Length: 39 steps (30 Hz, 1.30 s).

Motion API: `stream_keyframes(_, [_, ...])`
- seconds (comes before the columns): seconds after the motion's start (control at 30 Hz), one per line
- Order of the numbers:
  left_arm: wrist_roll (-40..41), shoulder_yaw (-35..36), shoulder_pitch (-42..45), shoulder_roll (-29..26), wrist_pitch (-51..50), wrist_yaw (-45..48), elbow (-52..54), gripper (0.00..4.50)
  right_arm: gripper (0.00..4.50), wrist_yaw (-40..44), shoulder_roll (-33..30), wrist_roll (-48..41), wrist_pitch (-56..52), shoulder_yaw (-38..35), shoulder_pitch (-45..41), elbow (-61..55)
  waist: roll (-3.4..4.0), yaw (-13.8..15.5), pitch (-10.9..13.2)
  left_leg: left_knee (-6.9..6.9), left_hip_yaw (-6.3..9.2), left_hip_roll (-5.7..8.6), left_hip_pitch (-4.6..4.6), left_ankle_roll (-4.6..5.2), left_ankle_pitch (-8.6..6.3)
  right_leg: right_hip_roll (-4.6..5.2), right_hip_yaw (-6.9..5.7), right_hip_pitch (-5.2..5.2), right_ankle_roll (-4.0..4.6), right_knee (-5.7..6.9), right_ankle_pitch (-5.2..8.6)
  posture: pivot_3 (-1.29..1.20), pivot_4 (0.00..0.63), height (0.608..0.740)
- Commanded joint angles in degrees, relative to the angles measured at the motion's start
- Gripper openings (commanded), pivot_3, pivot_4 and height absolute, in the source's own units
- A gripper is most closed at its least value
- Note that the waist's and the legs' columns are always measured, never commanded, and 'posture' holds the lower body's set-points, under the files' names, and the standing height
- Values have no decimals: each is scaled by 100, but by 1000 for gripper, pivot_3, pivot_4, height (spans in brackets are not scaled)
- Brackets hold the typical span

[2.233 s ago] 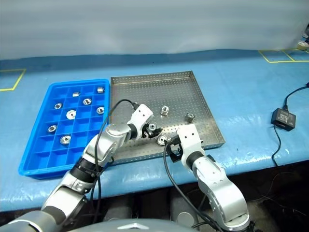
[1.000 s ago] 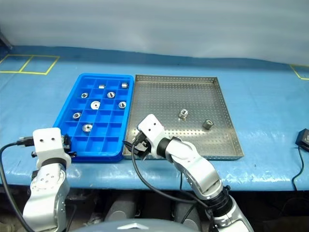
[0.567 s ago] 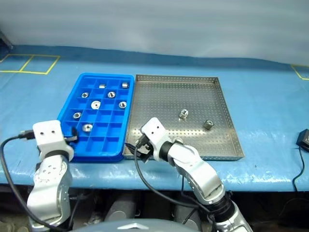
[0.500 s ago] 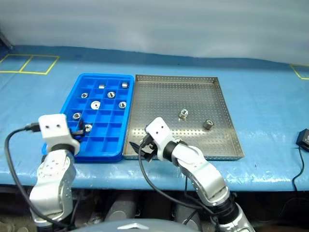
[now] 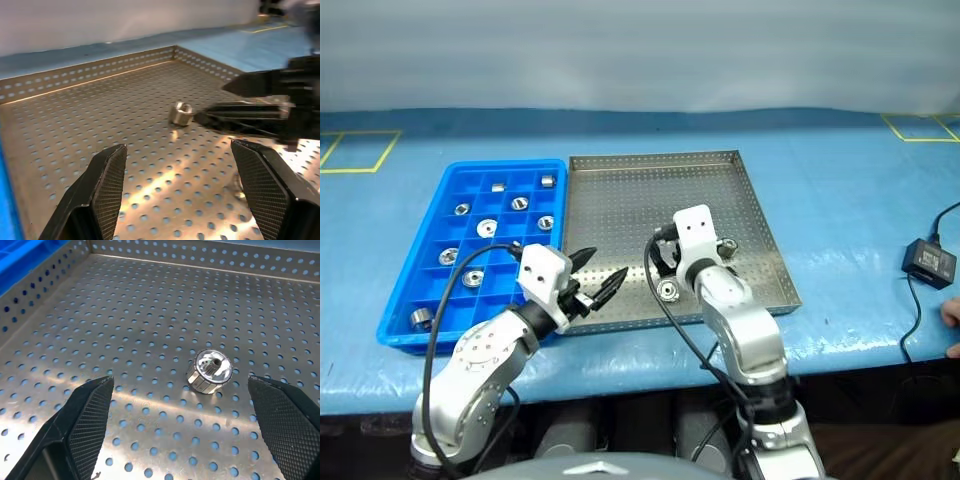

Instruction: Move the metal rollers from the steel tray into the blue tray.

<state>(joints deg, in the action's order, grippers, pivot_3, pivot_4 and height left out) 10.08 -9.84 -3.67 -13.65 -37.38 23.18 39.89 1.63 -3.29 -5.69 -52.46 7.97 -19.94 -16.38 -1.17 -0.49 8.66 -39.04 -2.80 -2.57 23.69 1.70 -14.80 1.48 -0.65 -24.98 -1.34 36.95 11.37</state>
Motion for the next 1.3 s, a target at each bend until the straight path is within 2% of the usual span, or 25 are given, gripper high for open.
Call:
stream_keyframes(0.03, [205,-152,-77,-42,263,179,43,3605,4500,-254,215,91,164,-295,-437,663,0,-8,0,1,0,2,3,0,0,1,1,-1,-1,-2,-1,17,150,740])
stream_keyframes(0.23, [247,-351,-221,-60,329,116,128,3605,4500,-419,374,158,855,-648,-1080,2135,2,-10,1,6,-9,6,12,5,-3,1,14,-13,-9,-4,-7,56,150,740])
stream_keyframes(0.4, [169,-435,-312,-73,330,-48,169,3605,4500,-260,417,74,1166,-742,-1201,2724,3,-7,2,6,-11,5,10,5,-3,0,16,-12,-12,-3,-8,94,150,740])
stream_keyframes(0.8, [157,-485,-384,-138,414,-233,166,3605,4500,-160,467,108,1396,-713,-1243,3034,8,25,4,6,-14,2,6,5,-2,-4,19,-12,-14,-1,-8,115,150,740])
stream_keyframes(1.3, [193,-484,-357,-133,393,-266,151,3605,4500,-101,449,173,1373,-606,-1135,2842,10,55,5,6,-15,2,6,5,-2,-4,20,-13,-14,-1,-9,119,150,740])
